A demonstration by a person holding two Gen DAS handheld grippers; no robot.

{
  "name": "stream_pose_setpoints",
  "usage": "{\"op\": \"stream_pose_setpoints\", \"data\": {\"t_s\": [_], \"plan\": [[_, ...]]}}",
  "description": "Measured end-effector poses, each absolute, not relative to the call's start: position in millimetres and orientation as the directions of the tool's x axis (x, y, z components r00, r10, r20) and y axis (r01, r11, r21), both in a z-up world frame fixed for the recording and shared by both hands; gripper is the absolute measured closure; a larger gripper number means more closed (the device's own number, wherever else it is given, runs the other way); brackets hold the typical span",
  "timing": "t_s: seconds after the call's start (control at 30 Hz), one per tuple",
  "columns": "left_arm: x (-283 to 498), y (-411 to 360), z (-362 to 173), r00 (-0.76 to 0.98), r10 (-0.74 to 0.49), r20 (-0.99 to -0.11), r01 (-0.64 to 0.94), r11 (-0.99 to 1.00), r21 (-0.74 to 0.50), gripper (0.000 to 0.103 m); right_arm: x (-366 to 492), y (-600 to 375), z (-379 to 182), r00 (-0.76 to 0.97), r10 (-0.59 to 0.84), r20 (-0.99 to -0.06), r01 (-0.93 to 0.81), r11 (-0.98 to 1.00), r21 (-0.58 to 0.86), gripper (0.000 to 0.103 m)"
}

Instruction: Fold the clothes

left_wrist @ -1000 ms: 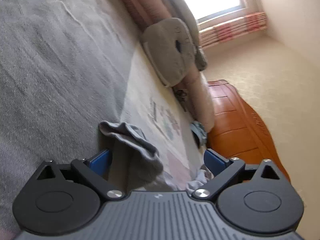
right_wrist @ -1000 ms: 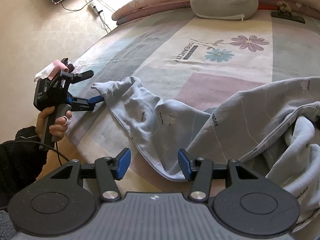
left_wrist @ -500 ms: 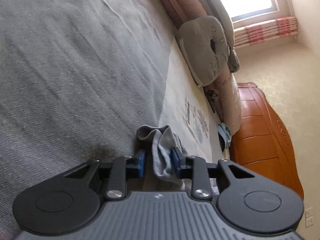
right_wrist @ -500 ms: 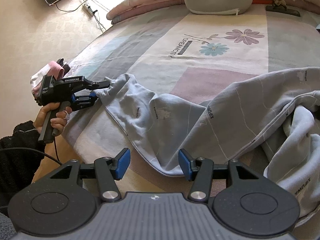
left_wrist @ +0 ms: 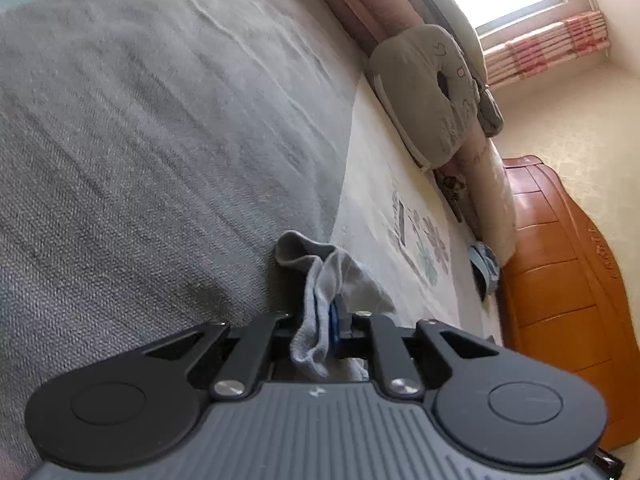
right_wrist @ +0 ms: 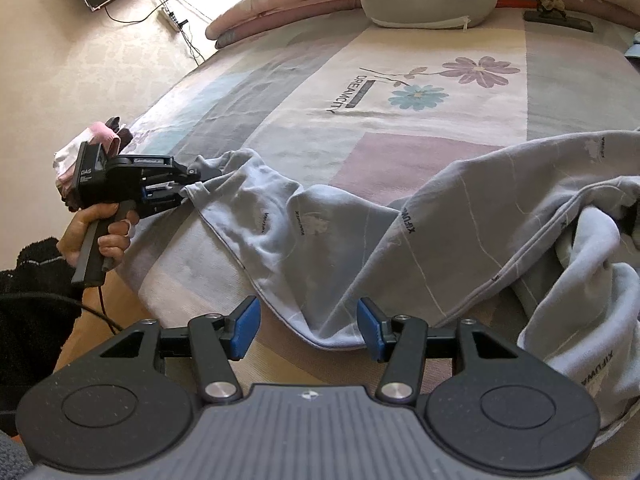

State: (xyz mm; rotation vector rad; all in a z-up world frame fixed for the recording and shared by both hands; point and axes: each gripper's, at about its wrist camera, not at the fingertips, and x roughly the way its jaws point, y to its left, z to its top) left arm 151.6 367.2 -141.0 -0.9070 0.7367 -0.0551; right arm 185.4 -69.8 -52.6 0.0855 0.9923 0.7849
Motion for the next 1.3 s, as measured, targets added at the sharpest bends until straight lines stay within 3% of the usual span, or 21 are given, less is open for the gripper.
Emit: {"op": "stream_pose_setpoints", "data": {"t_s": [0.13, 0.4, 0.9, 1.3], "plan": [[164, 354, -112, 0.755, -0.238, -0.611, -0.218, 0.788, -0.576, 0.096, 186, -73, -48, 0.319, 0.633, -0.705, -0.556, 0.728, 0.402, 0.045], [193, 357, -71, 0.772, -0.124, -0.624, -0.179, 0.899, -0.400, 0.096, 187, -86, -38, 0.361, 0.632, -0.686, -0.549, 0.738, 0.392, 0.045], [236, 378, -20, 0.814, -0.027, -0.581, -0.202, 0.924, -0.326, 0.096, 212, -117, -20, 0.458, 0.581, -0.672, -0.533, 0.785, 0.315, 0.045], [316, 393, 17, 0.826, 0.036, -0.562, -0.216, 0.942, -0.258, 0.096, 240, -144, -14, 0.530, 0.531, -0.661, -0.475, 0.832, 0.287, 0.045]]}}
